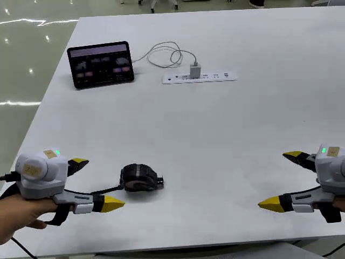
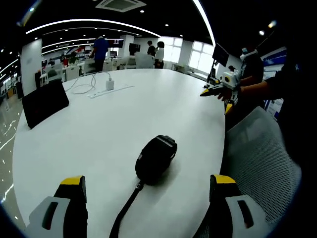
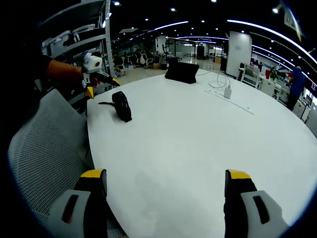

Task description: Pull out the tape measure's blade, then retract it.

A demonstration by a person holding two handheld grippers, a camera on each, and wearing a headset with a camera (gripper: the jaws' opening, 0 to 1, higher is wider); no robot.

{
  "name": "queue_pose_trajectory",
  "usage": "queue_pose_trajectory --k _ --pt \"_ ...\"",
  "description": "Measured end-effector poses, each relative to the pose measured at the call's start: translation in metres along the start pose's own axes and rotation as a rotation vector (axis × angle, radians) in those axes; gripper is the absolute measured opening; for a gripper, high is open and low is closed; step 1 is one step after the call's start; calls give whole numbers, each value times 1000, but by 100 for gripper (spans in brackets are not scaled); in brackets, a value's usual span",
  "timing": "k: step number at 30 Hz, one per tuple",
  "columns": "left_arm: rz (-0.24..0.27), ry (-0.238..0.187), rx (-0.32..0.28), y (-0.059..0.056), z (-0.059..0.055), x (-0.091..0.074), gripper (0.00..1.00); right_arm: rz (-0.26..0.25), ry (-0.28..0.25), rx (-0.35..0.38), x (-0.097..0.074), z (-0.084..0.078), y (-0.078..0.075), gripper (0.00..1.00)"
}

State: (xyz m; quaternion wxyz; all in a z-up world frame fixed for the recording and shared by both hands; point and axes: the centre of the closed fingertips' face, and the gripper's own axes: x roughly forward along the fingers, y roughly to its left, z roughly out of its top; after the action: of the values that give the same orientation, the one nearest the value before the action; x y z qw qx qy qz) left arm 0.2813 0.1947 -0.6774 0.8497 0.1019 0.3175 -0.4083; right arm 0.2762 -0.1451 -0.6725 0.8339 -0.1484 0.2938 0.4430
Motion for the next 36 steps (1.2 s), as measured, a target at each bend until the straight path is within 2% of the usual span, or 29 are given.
queue_pose_trajectory --k 2,3,5,10,15,19,21,22,24,27,29,30,31,33,36 --pt "-20 15 82 -3 0 4 100 7 0 -5 4 3 2 95" --pt "-49 32 97 -8 -1 7 100 11 -3 -11 6 6 2 95" --pt "-66 38 119 -10 1 11 99 21 -5 -22 12 10 5 95" --pt "-91 59 174 -12 4 21 96 49 -4 -33 24 17 11 95" --pt "-134 104 253 -16 8 33 95 81 2 -61 41 24 19 96" --pt "-147 142 296 -16 10 40 94 106 8 -78 51 29 26 96" --pt "-151 162 324 -14 11 43 91 121 18 -92 56 28 29 97" --pt "-147 156 349 -13 13 45 85 127 20 -101 58 28 31 99" --pt "-169 172 353 -16 14 47 78 145 21 -116 64 29 34 100" --pt "-179 201 342 -16 14 54 78 162 24 -127 73 32 37 100" --pt "-190 204 372 -17 15 58 77 189 9 -134 80 38 42 100" --pt "-203 219 374 -18 14 61 77 221 22 -144 84 39 48 100" --pt "-212 231 381 -18 12 63 75 224 25 -150 87 41 49 100" --pt "-228 258 410 -18 10 66 71 259 20 -177 94 45 55 100" --pt "-248 289 431 -19 9 69 63 277 10 -209 102 53 60 100"
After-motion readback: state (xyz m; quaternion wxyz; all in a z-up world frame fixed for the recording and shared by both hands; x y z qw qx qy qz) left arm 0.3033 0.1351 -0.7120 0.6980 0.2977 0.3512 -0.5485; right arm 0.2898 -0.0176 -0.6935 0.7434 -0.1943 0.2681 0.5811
